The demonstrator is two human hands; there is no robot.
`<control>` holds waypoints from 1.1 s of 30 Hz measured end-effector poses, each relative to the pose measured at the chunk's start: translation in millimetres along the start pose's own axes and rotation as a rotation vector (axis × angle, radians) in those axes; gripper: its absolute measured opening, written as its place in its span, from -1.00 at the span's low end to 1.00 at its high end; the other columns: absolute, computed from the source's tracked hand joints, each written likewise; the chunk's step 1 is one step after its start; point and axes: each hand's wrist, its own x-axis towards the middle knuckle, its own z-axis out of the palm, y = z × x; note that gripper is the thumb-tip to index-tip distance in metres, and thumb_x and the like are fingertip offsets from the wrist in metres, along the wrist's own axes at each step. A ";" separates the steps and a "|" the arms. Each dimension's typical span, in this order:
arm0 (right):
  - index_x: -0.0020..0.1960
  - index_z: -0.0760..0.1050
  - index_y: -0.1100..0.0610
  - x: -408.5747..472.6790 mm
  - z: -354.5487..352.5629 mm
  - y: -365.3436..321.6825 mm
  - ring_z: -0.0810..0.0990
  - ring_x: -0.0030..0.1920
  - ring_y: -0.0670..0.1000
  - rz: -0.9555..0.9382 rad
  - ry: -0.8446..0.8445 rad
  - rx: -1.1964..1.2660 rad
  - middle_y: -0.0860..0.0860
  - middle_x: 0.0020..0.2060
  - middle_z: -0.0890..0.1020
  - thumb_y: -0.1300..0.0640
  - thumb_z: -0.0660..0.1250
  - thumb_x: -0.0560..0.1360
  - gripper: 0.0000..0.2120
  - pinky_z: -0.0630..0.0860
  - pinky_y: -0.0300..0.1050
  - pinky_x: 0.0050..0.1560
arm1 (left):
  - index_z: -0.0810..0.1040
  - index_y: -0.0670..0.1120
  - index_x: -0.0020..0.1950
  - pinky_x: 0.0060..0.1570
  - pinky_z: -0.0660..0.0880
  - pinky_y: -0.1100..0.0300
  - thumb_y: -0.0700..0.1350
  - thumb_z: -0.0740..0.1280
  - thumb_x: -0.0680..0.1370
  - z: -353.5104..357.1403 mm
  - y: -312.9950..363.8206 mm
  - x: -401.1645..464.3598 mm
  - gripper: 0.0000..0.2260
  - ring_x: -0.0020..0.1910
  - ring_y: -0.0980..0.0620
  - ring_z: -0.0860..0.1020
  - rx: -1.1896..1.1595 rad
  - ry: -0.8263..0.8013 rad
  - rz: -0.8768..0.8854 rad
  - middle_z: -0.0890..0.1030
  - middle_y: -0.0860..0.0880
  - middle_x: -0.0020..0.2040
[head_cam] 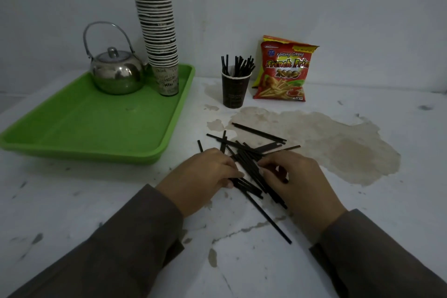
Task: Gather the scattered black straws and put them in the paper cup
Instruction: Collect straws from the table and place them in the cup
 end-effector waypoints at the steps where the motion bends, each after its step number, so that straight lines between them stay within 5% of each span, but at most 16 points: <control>1: 0.01 0.59 0.02 -0.4 0.7 -0.1 0.39 -0.23 -0.29 -0.001 -0.010 0.000 -0.19 -0.16 0.53 0.13 0.33 0.45 -0.85 0.28 -0.49 -0.18 | 0.46 -0.03 0.29 0.08 0.20 0.32 -0.11 0.24 0.56 0.9 0.1 0.3 -0.70 0.22 0.02 0.37 -0.013 0.018 -0.005 0.52 -0.03 0.24; 8: 0.04 0.58 0.00 -0.3 1.6 -0.5 0.38 -0.22 -0.27 0.023 -0.026 -0.009 -0.19 -0.13 0.54 0.11 0.31 0.47 -0.83 0.29 -0.50 -0.18 | 0.58 -0.08 0.15 0.02 0.33 0.18 -0.17 0.28 0.53 7.1 0.7 2.9 -0.78 0.08 -0.05 0.46 -0.014 0.160 0.028 0.60 -0.10 0.03; 12: 0.03 0.59 0.00 1.6 0.9 0.1 0.35 -0.27 -0.35 0.053 0.007 -0.020 -0.23 -0.20 0.47 0.12 0.30 0.47 -0.83 0.28 -0.50 -0.23 | 0.64 -0.14 -0.08 -0.22 0.49 0.14 -0.23 0.39 0.36 0.7 1.8 3.7 -0.84 -0.22 -0.13 0.57 0.083 0.271 0.072 0.64 -0.10 -0.25; 24: 0.06 0.60 0.08 7.2 9.9 -0.1 0.41 -0.18 -0.16 0.073 0.038 -0.025 0.00 -0.08 0.64 0.13 0.32 0.48 -0.82 0.28 -0.48 -0.18 | 0.62 -0.16 -0.04 -0.13 0.29 0.22 -0.23 0.31 0.45 -8.2 0.8 -1.1 -0.86 -0.15 -0.11 0.54 0.054 0.428 -0.020 0.63 -0.11 -0.18; 33: 0.07 0.54 0.15 12.4 26.3 -15.1 0.48 0.03 0.10 0.065 -0.062 -0.352 0.08 -0.03 0.58 0.04 0.25 0.49 -0.76 0.38 -0.07 0.03 | 0.61 -0.11 -0.06 -0.12 0.37 0.52 -0.30 0.38 0.42 -11.5 13.6 -1.7 -0.85 -0.18 0.28 0.49 -0.517 0.750 -0.196 0.56 0.16 -0.21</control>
